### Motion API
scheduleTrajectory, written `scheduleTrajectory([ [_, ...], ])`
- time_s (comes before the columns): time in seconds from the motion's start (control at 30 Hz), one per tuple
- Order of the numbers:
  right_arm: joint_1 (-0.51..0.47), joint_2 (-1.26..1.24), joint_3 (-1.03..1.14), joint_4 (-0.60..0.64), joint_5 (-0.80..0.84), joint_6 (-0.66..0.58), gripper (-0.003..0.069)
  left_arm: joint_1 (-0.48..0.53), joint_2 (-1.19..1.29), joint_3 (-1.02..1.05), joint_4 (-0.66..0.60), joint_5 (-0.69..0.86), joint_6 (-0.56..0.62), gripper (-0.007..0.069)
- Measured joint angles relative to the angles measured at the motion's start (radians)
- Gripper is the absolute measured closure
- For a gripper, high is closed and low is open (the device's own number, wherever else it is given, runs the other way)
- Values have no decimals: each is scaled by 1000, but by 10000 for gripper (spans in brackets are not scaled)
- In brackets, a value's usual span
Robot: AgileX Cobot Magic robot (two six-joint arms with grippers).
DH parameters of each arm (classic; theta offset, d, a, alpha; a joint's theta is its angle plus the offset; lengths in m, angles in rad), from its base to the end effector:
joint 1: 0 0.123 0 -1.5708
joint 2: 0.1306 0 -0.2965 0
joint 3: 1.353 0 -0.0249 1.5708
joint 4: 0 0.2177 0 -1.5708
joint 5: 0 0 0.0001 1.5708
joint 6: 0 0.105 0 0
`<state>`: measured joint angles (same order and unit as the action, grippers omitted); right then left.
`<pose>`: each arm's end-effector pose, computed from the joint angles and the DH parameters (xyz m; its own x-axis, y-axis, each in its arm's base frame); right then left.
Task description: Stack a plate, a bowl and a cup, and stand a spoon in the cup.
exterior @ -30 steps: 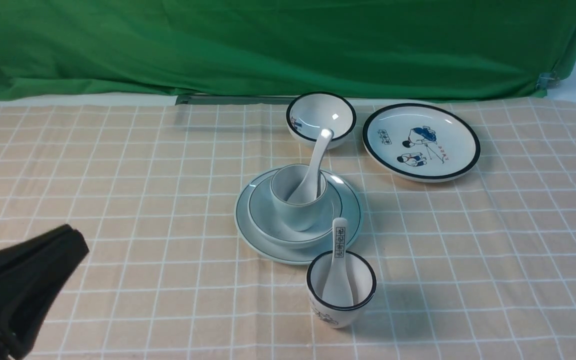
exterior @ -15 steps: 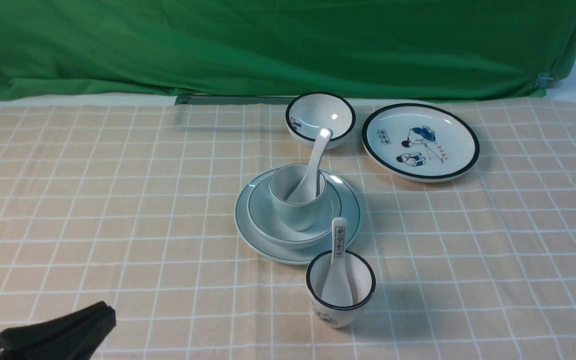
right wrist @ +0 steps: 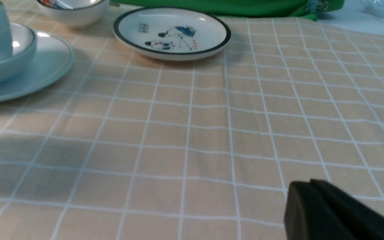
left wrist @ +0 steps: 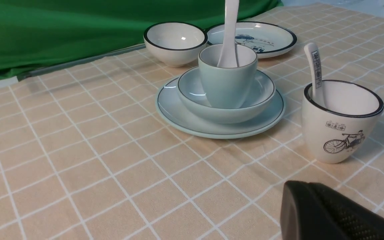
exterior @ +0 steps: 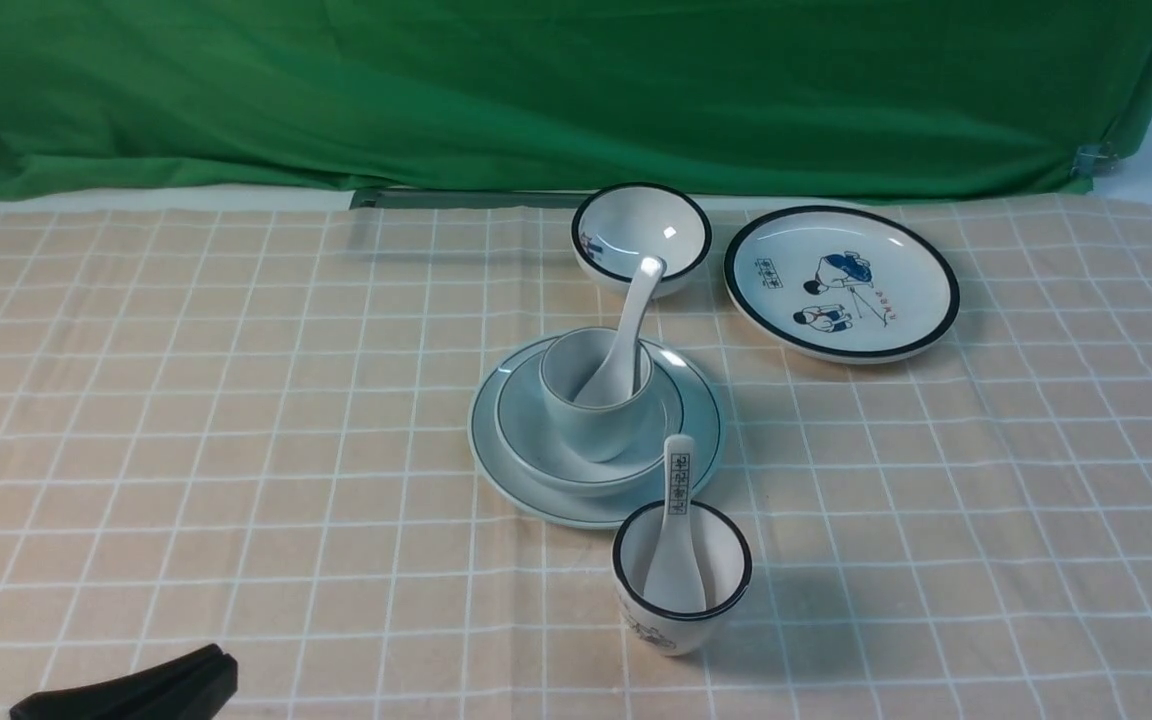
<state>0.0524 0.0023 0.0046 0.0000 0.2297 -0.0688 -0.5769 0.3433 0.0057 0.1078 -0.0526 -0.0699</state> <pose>0.0249 0.0013 0.1888 -0.1447 -0.0764 -0.9865 -0.0625 0.9957 -0.0680 0.0463 -0.0308 0.2041 -0.1534 0.1449 -0.9775 0.5562 0.8302 0.0357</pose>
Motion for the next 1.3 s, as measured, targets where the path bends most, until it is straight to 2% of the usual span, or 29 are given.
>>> scheduleTrajectory([
  [0.67, 1, -1, 1, 9, 34, 1, 627, 0, 0, 1, 0, 0, 3, 617],
  [1.17, 1, -1, 1, 9, 33, 1, 568, 0, -5, 1, 0, -15, 34, 617],
  [1.3, 1, -1, 1, 9, 33, 1, 555, 118, -65, 1, -32, -94, 36, 617],
])
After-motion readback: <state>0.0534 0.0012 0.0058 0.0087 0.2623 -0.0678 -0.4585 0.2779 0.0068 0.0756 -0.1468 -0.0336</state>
